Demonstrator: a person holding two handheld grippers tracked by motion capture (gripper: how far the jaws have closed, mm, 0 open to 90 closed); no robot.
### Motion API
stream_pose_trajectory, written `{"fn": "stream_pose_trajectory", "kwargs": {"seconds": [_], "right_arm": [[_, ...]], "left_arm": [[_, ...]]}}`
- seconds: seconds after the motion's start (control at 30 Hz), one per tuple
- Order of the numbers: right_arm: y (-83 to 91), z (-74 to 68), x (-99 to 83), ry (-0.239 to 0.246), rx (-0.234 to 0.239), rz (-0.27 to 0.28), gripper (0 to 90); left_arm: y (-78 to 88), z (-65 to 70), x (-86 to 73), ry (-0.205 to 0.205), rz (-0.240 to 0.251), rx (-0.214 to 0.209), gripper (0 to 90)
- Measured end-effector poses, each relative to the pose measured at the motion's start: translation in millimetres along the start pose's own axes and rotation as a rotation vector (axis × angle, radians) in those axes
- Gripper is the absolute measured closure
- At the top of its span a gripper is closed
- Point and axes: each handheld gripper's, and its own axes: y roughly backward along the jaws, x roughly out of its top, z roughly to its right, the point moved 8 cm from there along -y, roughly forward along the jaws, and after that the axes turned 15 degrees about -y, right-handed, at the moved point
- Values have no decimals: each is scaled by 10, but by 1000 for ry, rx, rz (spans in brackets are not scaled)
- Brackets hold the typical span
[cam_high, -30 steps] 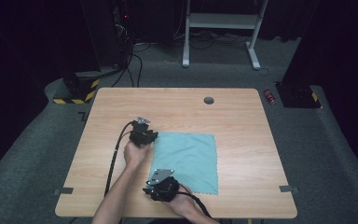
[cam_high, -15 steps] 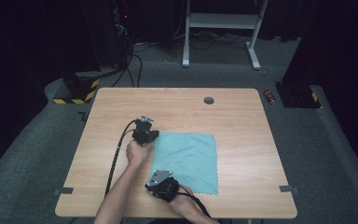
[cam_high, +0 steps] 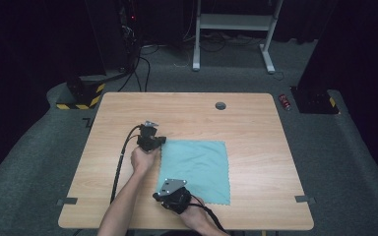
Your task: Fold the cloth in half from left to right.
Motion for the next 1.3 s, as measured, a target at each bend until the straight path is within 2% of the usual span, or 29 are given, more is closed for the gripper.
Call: {"fn": "stream_pose_trajectory", "kwargs": {"seconds": [0.17,0.57,0.83,0.87,1.3], "right_arm": [[-14,-16,21,-13,17,9,900],[1,-118,164,10,33,31,900],[3,-143,217,2,46,42,900],[5,-144,218,-4,49,46,900],[99,-15,124,-28,16,58,900]], "left_arm": [[57,-70,-30,4,-10,12,899],[271,-250,-76,21,4,44,900],[389,-353,-123,37,9,65,900],[397,-348,-116,48,18,61,900],[309,-265,-29,39,37,54,897]]}}
